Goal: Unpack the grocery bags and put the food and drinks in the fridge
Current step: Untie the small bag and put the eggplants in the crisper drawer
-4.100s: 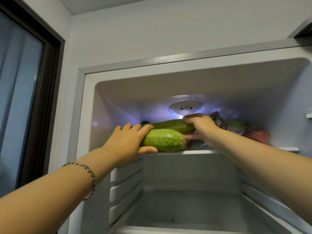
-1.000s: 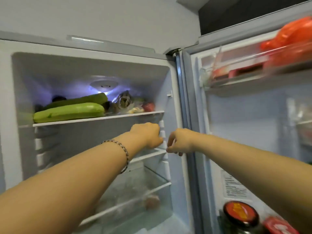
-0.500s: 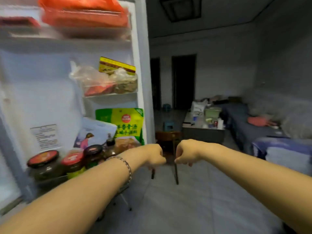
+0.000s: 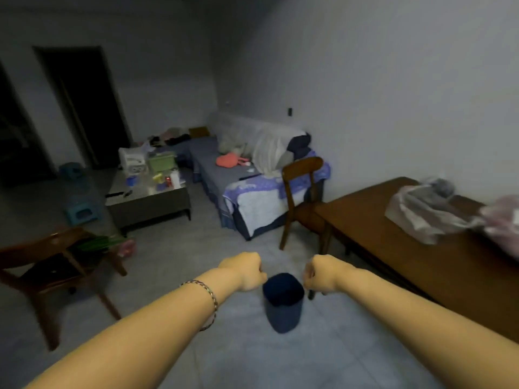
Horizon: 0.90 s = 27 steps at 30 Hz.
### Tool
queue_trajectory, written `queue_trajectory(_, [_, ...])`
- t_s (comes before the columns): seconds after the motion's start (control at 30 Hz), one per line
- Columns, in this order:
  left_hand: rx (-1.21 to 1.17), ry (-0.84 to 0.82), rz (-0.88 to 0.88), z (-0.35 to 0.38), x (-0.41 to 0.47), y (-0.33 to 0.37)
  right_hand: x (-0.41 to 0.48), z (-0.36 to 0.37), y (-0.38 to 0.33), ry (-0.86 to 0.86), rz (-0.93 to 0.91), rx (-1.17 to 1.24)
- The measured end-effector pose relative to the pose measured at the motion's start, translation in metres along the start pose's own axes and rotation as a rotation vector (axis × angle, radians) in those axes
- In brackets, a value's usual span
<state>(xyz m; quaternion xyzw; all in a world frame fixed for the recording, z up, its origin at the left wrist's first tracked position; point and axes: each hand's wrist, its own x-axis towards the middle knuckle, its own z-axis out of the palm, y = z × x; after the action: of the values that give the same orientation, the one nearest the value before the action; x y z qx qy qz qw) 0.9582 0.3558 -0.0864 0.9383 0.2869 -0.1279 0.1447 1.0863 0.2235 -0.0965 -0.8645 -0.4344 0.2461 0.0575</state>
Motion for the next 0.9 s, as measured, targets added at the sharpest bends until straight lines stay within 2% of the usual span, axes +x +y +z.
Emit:
queue_trajectory(0.2, [0.003,0.019,0.261,-0.008,0.142,0.114,0.041,-0.053,0.141,0.073,0.249,0.098])
queue_trajectory(0.47, [-0.005,0.03,0.538,-0.04,0.307,0.268,0.091,-0.132,0.29,0.283,0.551,0.197])
queue_trajectory(0.6, [0.005,0.014,0.584,-0.027,0.377,0.336,0.119,-0.147,0.365,0.368,0.65,0.234])
queue_trajectory(0.9, [-0.086,0.061,0.566,-0.02,0.526,0.466,0.193,-0.209,0.531,0.376,0.71,0.241])
